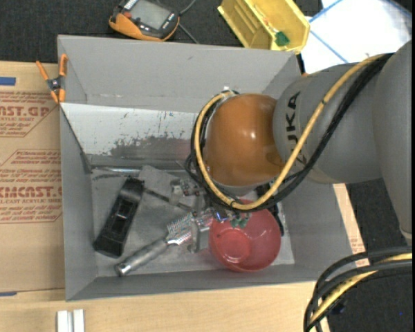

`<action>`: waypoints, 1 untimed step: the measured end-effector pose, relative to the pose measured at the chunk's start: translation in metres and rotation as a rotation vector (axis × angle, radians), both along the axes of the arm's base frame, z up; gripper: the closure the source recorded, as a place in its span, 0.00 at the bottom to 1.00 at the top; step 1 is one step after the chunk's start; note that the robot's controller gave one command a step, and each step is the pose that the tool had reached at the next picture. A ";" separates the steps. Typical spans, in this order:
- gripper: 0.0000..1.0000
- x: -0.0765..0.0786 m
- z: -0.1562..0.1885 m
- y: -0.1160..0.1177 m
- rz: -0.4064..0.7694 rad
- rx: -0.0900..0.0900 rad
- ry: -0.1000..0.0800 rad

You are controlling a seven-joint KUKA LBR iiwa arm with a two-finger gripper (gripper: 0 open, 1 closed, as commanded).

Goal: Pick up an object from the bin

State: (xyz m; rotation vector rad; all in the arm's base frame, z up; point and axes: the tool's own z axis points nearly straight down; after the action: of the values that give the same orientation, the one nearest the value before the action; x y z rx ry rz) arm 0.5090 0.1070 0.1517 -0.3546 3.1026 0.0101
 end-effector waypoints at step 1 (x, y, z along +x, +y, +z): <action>0.00 -0.012 -0.053 -0.009 -0.281 -0.005 0.026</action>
Offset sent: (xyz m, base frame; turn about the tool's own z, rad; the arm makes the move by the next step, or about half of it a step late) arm -0.0243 -0.0108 -0.0817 -0.0980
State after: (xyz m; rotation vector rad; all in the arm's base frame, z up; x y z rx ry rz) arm 0.4972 0.0984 0.0985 0.0837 3.1469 0.0033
